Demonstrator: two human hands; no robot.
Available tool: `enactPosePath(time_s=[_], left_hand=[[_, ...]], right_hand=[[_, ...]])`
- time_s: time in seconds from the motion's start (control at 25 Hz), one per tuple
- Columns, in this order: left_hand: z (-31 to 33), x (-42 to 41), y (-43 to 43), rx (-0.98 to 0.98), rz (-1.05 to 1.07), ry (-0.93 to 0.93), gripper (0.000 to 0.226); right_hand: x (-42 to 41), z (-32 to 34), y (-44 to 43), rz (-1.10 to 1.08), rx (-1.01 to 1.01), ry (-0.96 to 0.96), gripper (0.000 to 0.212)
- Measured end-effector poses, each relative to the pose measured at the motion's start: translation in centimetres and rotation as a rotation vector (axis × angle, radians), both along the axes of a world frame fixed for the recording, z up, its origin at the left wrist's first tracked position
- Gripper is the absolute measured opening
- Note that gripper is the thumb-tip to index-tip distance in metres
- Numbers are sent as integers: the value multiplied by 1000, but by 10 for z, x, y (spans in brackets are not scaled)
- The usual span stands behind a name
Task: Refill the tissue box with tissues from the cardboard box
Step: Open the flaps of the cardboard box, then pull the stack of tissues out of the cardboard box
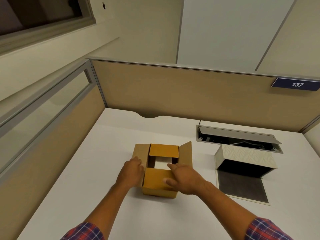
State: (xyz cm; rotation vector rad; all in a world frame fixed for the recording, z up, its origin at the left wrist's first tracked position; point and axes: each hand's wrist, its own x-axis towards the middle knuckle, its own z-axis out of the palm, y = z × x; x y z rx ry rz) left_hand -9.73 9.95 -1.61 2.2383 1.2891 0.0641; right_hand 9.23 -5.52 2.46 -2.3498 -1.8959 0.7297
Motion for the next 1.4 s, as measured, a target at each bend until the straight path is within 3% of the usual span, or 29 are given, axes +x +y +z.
enactPosePath(time_s=[0.12,0.2,0.32,0.4,0.52,0.6,0.68,0.88,1.4], left_hand=[[6,-3,6,-121,-40,-52,31],[6,-6,12,-228,-68,-21,46],[-2,-11,15,-377,-187,152,123],[-8,-14,15,-373,-258,194,142],[-16,-16,14,-291,-306,249,148],[-21,-17,14,-261,-310,258,149],[-27,-18,12,-236,-309,257,148],[-42,-19,11,-204,-288,263,145],[-34,-21,7,-185,-248,257,142]], right_hand=[[0,2,-4,-72,63,245,55],[1,4,-3,-100,-49,436,63],[0,2,6,-55,-184,437,67],[0,-2,16,-24,-153,303,57],[4,-4,31,38,-132,-19,42],[12,-10,40,27,-122,-114,60],[19,-14,52,-30,-84,-127,79],[33,-31,81,-215,-94,-100,91],[50,-56,99,-252,-143,-19,80]])
